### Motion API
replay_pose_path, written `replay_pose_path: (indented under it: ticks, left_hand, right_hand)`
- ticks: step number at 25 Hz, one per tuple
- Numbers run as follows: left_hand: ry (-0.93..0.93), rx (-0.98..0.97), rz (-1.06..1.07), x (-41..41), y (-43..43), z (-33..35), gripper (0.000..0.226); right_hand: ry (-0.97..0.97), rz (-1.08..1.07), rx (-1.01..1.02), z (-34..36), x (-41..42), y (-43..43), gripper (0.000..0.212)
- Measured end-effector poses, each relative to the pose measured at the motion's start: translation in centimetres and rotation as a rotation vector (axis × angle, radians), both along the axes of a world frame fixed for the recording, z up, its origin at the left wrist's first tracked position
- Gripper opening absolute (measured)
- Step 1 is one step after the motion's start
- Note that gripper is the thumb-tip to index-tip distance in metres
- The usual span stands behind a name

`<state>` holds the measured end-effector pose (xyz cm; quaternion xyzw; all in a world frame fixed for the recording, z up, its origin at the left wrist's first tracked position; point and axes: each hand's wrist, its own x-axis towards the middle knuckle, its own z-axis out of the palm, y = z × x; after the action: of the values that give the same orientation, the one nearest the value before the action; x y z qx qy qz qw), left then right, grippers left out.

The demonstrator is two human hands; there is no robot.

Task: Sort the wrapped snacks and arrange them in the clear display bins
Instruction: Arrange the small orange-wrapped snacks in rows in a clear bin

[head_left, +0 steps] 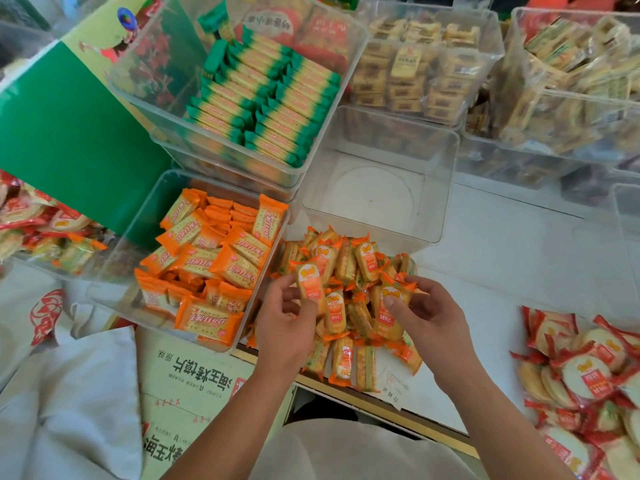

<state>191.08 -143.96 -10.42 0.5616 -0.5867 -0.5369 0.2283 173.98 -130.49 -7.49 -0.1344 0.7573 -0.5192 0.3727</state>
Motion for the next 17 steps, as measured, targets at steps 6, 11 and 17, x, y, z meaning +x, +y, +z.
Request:
replay_pose_path:
  ticks: [6,11,17]
  left_hand:
    - [0.282,0.104,-0.365,-3.8,4.2,5.6,0.037]
    - [0.258,-0.085,-0.525,-7.4,4.2,5.9,0.042]
    - [0.353,0.018,-0.660,-12.1,3.9,6.1,0.054]
  right_hand:
    - [-0.068,0.032,-0.081,1.8,-2.6,-0.9,0.038]
    - [0.065,0.102,-0.048,3.4,-2.4,-1.6,0.054]
    - [0.013,0.083,-0.096,4.0,-3.9,-2.3,0.080]
